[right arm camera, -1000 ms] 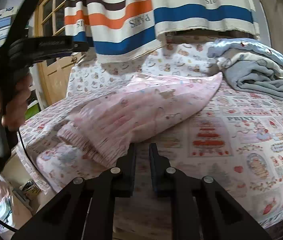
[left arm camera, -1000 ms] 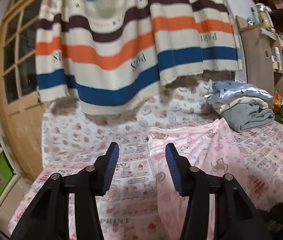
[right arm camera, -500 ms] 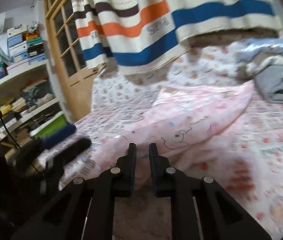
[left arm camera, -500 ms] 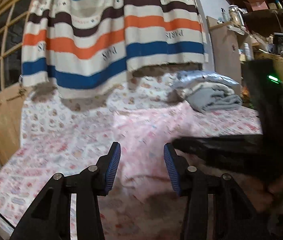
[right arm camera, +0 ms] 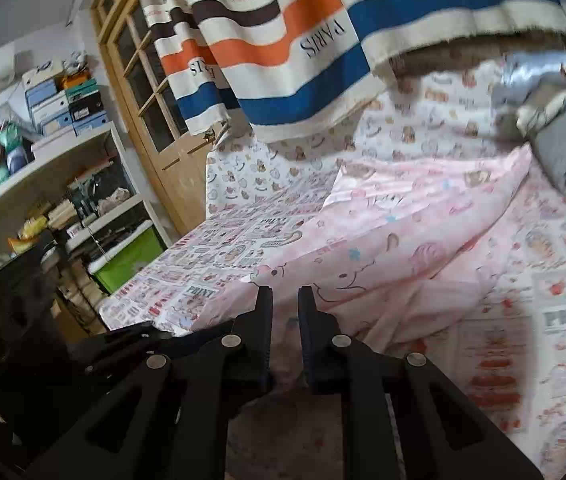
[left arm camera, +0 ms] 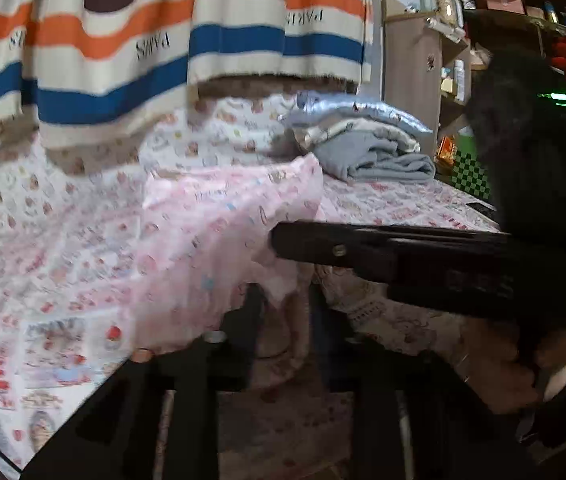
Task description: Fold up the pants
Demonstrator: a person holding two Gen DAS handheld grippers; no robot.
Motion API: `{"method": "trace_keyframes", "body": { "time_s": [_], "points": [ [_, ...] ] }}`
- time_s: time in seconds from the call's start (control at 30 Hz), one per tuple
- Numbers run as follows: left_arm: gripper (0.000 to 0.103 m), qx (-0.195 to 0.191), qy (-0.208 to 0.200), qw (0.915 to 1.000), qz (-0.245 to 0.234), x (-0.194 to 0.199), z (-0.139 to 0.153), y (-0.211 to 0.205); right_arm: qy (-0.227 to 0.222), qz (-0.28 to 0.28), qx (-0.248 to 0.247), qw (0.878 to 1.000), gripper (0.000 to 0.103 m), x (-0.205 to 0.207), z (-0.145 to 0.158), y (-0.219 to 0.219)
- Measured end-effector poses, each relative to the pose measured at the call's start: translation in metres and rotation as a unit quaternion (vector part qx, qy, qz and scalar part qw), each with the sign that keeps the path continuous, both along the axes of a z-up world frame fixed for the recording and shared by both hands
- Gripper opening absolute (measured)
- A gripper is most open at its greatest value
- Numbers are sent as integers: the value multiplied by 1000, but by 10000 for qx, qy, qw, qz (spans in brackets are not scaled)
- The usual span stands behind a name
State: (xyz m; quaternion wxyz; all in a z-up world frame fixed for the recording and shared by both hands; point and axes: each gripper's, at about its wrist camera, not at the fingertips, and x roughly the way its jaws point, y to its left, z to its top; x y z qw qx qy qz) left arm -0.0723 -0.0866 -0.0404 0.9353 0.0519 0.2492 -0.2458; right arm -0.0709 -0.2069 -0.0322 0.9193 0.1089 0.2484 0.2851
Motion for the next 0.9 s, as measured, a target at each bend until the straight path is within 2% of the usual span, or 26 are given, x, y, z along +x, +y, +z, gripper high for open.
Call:
{"method": "trace_keyframes", "body": {
  "time_s": [0.07,0.2,0.37,0.53,0.67,0.8,0.9],
  "points": [
    [12,-15,4,9999,159,4,-2,2,-83,-179,-81,9998,15,-6,0,-7],
    [11,-193,-41,9993,304,6,6,15,-187,-567,-601,9964,15,-17,-8,-13],
    [10,-297,-91,9980,555,14,14,26,32,-514,-1157,9919,15,-22,-27,-7],
    [10,-488,-145,9965,669,17,23,36,-44,-656,-1677,9836,15,-33,-36,-2],
    [10,-565,-195,9957,711,18,27,39,-139,-756,-1857,9796,15,-30,-34,2],
    [10,-749,-164,9951,631,17,29,44,-205,-701,-1805,9809,15,-24,-31,11],
    [10,-759,-182,9951,612,16,31,44,-249,-893,-1787,9795,15,-20,-27,15]
  ]
}}
